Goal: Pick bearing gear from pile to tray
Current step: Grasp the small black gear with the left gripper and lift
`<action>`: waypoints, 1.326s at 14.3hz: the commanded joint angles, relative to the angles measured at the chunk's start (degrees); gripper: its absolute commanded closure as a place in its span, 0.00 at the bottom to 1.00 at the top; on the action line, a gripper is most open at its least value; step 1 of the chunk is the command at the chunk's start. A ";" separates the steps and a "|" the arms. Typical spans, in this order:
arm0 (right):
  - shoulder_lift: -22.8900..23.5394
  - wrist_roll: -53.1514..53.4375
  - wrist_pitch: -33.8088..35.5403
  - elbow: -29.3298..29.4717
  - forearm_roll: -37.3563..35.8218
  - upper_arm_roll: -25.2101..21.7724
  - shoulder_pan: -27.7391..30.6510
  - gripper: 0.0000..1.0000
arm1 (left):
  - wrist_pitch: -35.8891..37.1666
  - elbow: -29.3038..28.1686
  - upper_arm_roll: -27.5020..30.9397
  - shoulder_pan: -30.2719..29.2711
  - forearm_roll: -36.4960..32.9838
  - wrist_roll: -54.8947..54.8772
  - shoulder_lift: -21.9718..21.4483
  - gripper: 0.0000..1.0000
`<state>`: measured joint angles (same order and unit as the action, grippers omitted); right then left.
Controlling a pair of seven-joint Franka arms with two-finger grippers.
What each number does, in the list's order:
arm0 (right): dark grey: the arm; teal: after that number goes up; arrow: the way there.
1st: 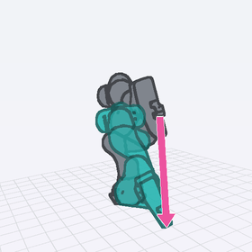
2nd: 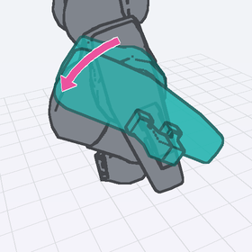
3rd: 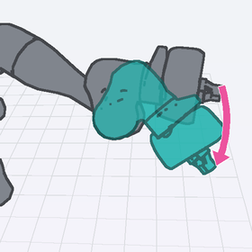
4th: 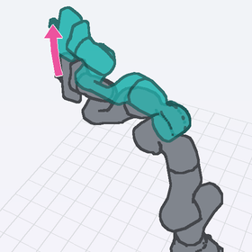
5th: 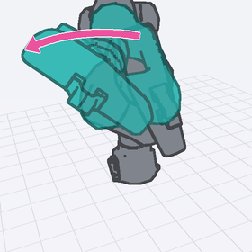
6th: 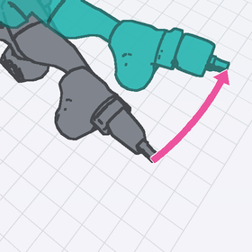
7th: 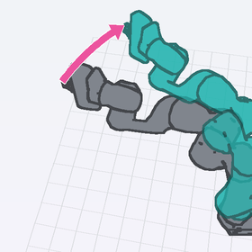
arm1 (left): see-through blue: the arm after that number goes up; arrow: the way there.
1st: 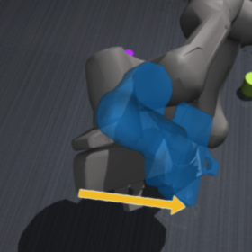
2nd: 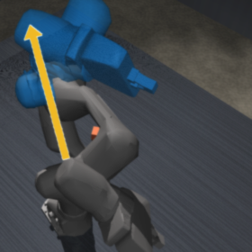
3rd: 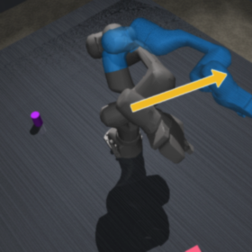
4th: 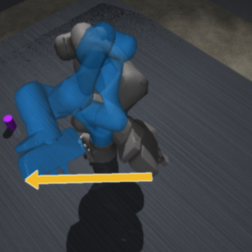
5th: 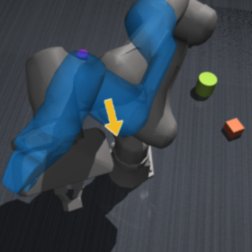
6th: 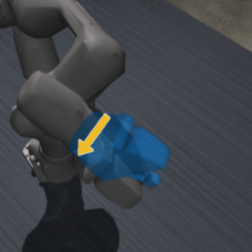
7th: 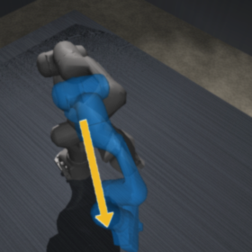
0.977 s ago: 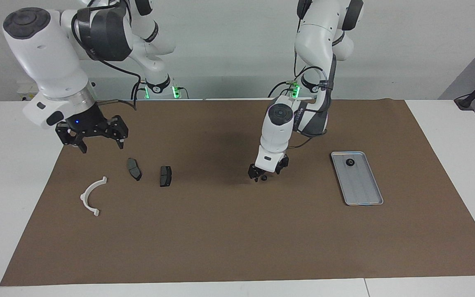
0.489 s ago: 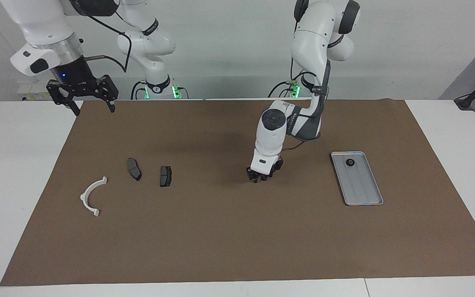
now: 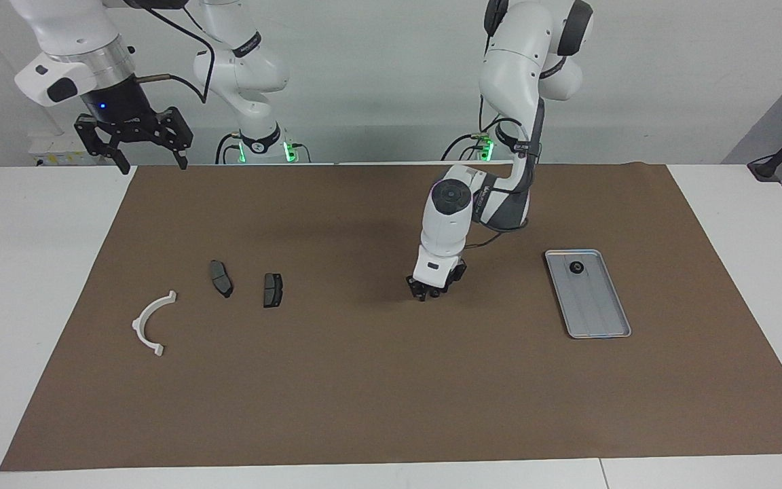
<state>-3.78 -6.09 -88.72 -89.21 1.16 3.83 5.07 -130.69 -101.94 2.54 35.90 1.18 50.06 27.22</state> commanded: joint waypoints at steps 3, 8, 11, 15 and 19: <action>-0.97 -0.85 0.30 -1.49 0.95 1.01 0.91 0.00 | -0.89 -0.10 0.88 0.40 -1.09 0.83 0.55 0.45; -0.70 -0.76 0.12 -1.40 0.16 0.57 0.82 0.00 | -1.06 -0.19 0.88 0.22 -1.09 0.74 0.64 0.48; -0.70 -0.76 -0.05 -1.40 -0.01 0.48 0.82 0.00 | -0.37 -0.10 0.97 0.13 -1.09 0.65 0.55 0.85; -0.79 -0.76 -0.14 -1.31 -0.10 0.48 0.82 0.00 | 0.96 -0.01 1.41 -0.65 -1.09 0.04 -0.41 0.94; -0.88 -0.68 -0.14 -1.31 -0.01 0.57 0.91 0.00 | 9.20 -1.50 1.41 -8.02 -1.09 -13.11 -7.78 0.94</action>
<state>-3.79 -6.09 -88.64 -89.75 1.07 3.91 5.06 -126.35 -101.43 4.25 32.33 1.02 43.46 25.08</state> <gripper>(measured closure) 0.000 0.758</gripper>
